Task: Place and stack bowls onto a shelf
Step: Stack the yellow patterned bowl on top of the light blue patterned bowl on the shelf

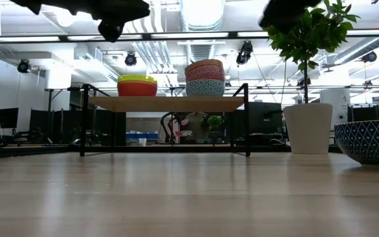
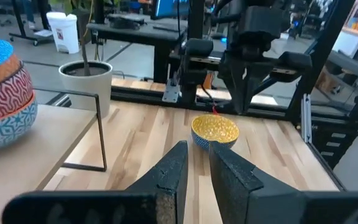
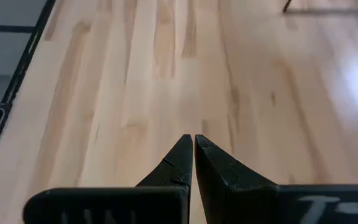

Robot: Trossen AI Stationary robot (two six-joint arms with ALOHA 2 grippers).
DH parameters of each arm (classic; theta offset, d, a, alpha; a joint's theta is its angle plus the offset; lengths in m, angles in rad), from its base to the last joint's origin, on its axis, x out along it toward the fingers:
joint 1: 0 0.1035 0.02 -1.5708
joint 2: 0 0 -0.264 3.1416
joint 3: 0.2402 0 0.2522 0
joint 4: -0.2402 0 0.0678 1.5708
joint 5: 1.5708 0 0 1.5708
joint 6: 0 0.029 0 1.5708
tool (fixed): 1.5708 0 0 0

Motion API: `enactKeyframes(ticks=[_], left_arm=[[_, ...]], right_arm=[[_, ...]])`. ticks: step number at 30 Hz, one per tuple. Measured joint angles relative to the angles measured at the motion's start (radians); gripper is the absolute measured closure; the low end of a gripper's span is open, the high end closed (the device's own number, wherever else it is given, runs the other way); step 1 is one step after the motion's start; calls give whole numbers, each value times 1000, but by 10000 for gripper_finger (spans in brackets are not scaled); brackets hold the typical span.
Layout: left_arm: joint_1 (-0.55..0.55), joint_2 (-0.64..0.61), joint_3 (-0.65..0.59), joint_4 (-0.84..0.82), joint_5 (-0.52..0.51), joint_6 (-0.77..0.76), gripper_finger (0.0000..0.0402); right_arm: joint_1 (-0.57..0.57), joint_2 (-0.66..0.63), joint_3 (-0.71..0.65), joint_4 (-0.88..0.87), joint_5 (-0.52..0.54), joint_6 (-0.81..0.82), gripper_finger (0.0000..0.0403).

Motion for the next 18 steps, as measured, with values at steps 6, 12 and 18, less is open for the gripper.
enactKeyframes(ticks=[6,12,18], left_arm=[[0,56,42,-16,0,11,352],[0,83,51,-28,-2,39,352],[1,94,50,-28,-14,41,352]], right_arm=[[48,-57,-70,-18,2,173,394],[98,-71,-74,-130,-16,260,365],[109,-65,-75,-291,-15,300,294]])
